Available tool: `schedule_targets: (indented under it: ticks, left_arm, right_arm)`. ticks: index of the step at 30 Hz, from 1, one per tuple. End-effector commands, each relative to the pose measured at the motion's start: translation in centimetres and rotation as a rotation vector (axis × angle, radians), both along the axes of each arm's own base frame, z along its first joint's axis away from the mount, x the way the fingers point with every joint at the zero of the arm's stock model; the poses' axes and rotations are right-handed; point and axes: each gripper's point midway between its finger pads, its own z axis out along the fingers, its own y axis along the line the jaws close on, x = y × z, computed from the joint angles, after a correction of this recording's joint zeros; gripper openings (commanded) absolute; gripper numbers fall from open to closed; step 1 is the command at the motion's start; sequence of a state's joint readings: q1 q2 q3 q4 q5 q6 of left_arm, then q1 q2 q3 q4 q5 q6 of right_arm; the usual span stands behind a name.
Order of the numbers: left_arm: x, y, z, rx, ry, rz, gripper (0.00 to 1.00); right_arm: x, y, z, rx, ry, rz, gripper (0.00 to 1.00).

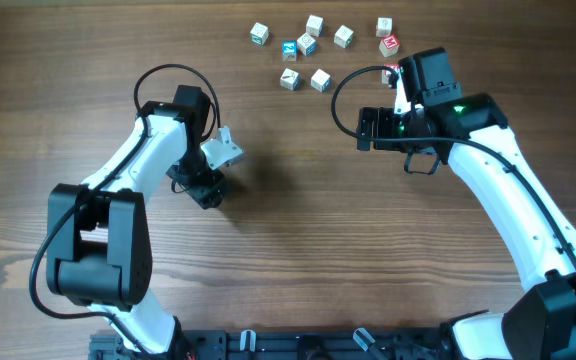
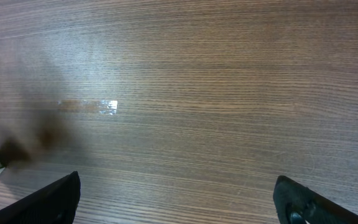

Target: Form a tower

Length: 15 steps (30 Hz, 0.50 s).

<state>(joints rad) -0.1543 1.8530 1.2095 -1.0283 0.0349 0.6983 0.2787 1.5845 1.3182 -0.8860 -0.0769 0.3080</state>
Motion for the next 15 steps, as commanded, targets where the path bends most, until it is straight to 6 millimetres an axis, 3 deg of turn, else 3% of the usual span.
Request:
schedule_targets:
  ticks: [1,2,4,5,7,9,11,13,14,15]
  left_arm:
    - [0.65,-0.28,0.92,-0.014,-0.033,-0.001,0.68]
    - [0.65,-0.28,0.92,-0.014,-0.033,-0.001,0.68]
    - [0.65,-0.29,0.92,-0.014,-0.033,-0.001,0.79]
    - [0.65,-0.28,0.92,-0.014,-0.033,-0.001,0.79]
    - [0.65,-0.29,0.92,-0.014,-0.033,-0.001,0.68]
    - [0.65,-0.29,0.92,-0.014,-0.033,-0.001,0.77]
    - [0.65,-0.28,0.92,-0.014,-0.033,-0.001,0.72]
    - [0.65,-0.29,0.92,-0.014,-0.033,-0.001,0.81]
    - [0.65,-0.29,0.92,-0.014,-0.033,-0.001,0.77]
    - [0.66,-0.29,0.91,-0.014,-0.034,-0.001,0.66]
  right_arm:
    - [-0.02,-0.21,-0.03,-0.023,-0.009,0.014,1.0]
    - [-0.02,-0.21,-0.03,-0.023,-0.009,0.014,1.0]
    - [-0.02,-0.22,-0.03,-0.023,-0.009,0.014,1.0]
    - [-0.02,-0.22,-0.03,-0.023,-0.009,0.014,1.0]
    - [-0.02,-0.22,-0.03,-0.024,-0.009,0.014,1.0]
    - [-0.02,-0.21,-0.03,-0.023,-0.009,0.014,1.0]
    - [-0.02,-0.21,-0.03,-0.023,-0.009,0.014,1.0]
    - [-0.02,-0.21,-0.03,-0.023,-0.009,0.013,1.0]
    - [-0.02,-0.22,-0.03,-0.024,-0.009,0.014,1.0]
    - [-0.02,-0.21,-0.03,-0.023,-0.009,0.014,1.0]
